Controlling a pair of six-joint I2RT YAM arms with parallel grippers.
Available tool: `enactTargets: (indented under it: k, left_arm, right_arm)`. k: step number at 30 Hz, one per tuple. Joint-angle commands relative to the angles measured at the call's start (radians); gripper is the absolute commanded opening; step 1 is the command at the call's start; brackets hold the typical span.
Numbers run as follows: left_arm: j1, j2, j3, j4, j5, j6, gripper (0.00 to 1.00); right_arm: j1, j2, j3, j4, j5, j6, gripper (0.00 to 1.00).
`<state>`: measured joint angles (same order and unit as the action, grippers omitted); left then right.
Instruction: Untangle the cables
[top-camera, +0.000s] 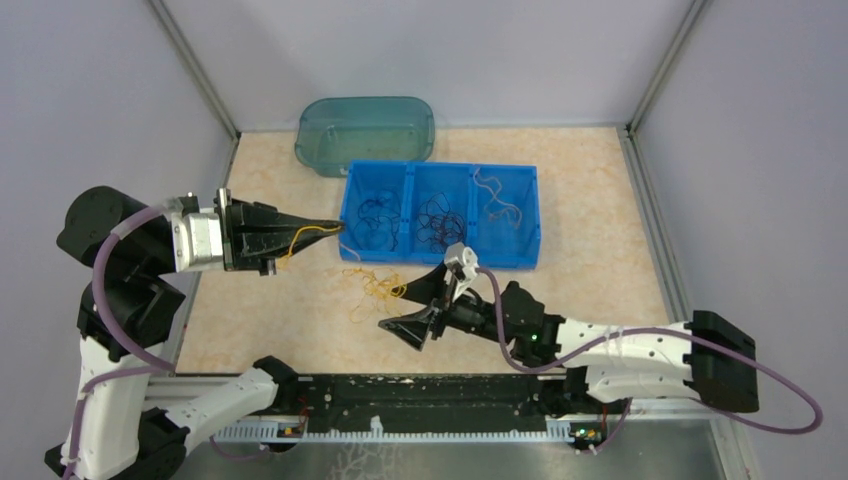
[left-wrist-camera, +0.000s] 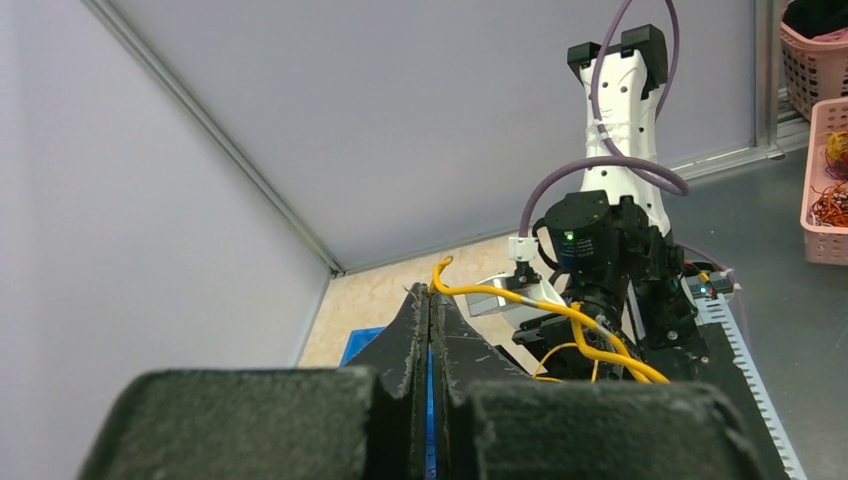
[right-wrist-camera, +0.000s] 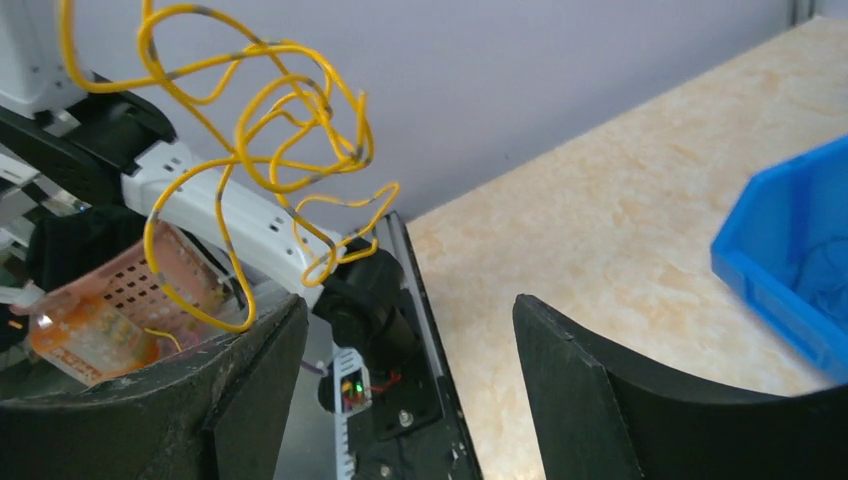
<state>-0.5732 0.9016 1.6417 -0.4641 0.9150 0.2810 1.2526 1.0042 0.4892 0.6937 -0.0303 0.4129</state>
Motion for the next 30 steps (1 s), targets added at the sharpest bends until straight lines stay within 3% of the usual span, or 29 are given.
enactTargets:
  k: [1, 5, 10, 15, 23, 30]
  left_arm:
    - [0.001, -0.002, 0.021, 0.027, -0.015, 0.016, 0.0]
    - [0.001, -0.005, 0.023, 0.023, -0.017, 0.02, 0.0]
    - [0.001, -0.007, 0.022, 0.022, -0.015, 0.022, 0.0]
    - [0.001, -0.007, 0.025, 0.031, -0.016, 0.017, 0.0]
    - [0.0, -0.002, 0.034, 0.034, -0.02, 0.026, 0.0]
    - [0.001, -0.005, 0.013, 0.071, -0.047, 0.029, 0.0]
  right_arm:
    - [0.038, 0.065, -0.004, 0.391, 0.037, 0.019, 0.75]
    - [0.054, 0.11, -0.035, 0.584, 0.087, 0.063, 0.73]
    - [0.059, 0.128, -0.017, 0.584, 0.132, 0.075, 0.66]
    - [0.06, 0.155, 0.033, 0.533, 0.143, 0.085, 0.52]
    - [0.083, 0.179, -0.021, 0.589, 0.133, 0.089, 0.79]
    - [0.149, 0.214, -0.037, 0.592, 0.228, -0.005, 0.83]
